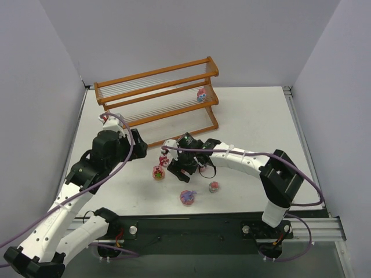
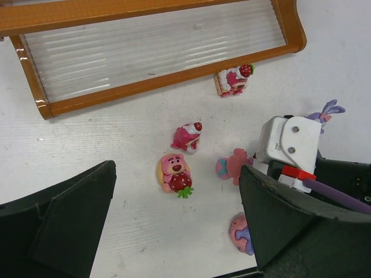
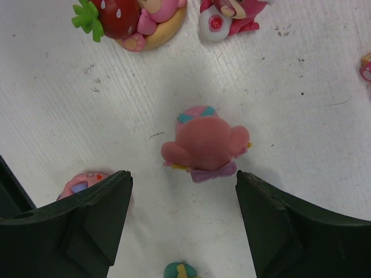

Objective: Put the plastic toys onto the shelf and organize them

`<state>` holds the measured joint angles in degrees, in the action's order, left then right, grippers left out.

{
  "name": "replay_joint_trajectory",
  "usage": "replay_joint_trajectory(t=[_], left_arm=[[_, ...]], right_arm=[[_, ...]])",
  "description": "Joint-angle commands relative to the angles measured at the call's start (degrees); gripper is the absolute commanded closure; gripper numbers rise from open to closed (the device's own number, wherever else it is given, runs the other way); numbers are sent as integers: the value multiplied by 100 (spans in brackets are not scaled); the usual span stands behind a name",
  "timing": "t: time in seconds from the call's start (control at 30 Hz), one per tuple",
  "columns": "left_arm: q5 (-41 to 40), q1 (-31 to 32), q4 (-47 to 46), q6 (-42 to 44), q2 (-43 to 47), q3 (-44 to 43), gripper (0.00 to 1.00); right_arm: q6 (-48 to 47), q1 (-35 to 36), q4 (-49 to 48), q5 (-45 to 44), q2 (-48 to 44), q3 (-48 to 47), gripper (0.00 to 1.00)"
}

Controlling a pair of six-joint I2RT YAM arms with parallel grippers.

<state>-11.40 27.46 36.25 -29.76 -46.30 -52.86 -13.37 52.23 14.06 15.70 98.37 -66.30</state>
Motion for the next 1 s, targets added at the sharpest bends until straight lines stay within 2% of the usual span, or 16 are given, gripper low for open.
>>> replay_joint_trajectory(t=[0.0,0.17,0.3,0.47,0.6,0.63,0.9,0.97], left_arm=[[585,-276,-224,190,-177,-426,3],[1139,-742,-250,155,-230,-664,3],[1140,-813,-224,251,-239,-761,3],[1105,-830,-224,278,-256,-787,3],[1105,-839,-224,304,-283,-805,3],[1113,-839,-224,313,-291,-813,3],[1140,-839,-215,330,-318,-857,3],[1122,-830,-215,339,-309,-875,3]], right_arm=[[-219,68,88,-155,244,-339,26],[-246,60,70,-375,552,-489,21],[-254,68,26,-472,675,-568,16],[-254,60,-9,-481,815,-691,17],[-202,60,-9,-454,903,-735,25],[-184,60,-26,-454,895,-726,30],[-44,51,-71,-401,825,-621,43],[35,60,-44,-384,842,-647,55]])
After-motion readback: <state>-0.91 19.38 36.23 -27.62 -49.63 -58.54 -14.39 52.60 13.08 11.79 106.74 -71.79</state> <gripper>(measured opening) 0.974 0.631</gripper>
